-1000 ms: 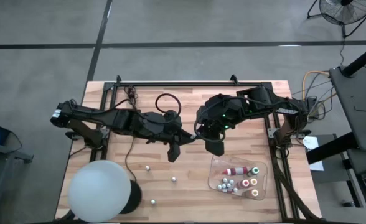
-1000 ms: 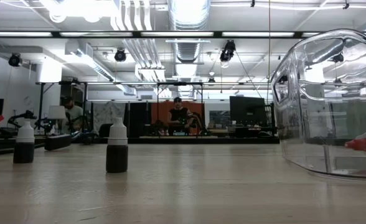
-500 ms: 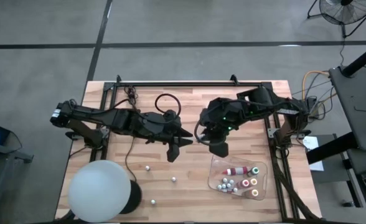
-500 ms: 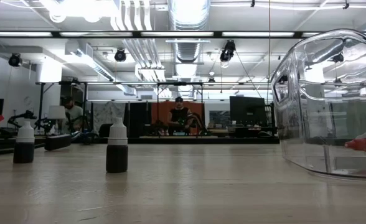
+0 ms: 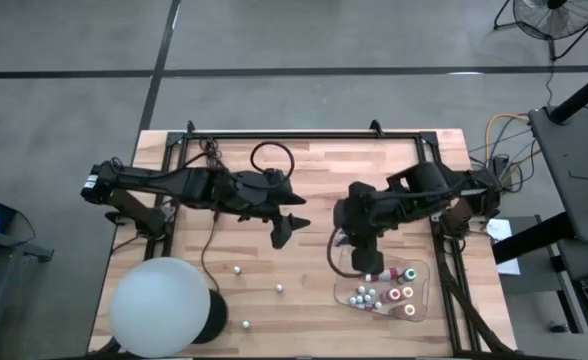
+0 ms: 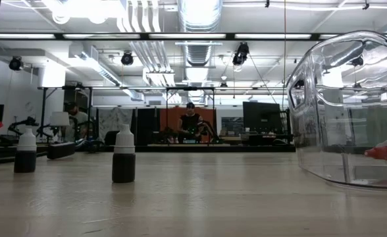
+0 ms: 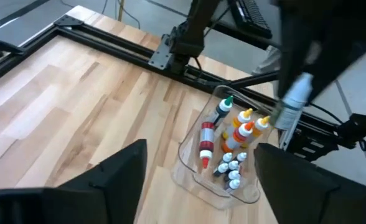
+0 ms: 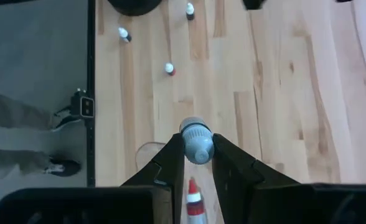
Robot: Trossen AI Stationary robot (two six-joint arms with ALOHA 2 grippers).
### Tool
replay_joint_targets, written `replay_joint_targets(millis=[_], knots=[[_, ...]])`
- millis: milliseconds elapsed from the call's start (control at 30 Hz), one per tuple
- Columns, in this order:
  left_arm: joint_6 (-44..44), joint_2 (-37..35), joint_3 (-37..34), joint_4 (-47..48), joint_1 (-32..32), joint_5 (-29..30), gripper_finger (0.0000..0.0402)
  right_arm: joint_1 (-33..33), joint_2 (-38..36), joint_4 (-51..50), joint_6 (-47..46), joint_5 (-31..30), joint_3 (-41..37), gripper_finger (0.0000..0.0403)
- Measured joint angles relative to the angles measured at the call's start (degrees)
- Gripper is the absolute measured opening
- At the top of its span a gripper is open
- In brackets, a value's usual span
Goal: Pick & Place food coloring
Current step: Put the green food color into the transparent bin
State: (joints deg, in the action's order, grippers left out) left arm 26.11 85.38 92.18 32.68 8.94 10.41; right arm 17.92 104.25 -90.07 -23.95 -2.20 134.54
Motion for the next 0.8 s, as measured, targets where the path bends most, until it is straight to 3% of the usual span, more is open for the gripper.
replay_joint_targets(millis=[167,367,800], knots=[[2.89,0.0,0.0,0.99,-1.49,-0.04,0.0283,1.74,0.0,0.03,-6.55,-1.15,-0.09,0.0058],[4.33,0.0,0.0,2.31,-2.53,-0.04,0.0284,3.55,-0.02,0.04,-21.38,-3.98,-1.95,0.0056],[4.2,-0.02,0.0,6.56,-2.57,-2.0,0.0284,6.73,-0.02,0.03,-42.17,-6.06,-16.43,0.0048]])
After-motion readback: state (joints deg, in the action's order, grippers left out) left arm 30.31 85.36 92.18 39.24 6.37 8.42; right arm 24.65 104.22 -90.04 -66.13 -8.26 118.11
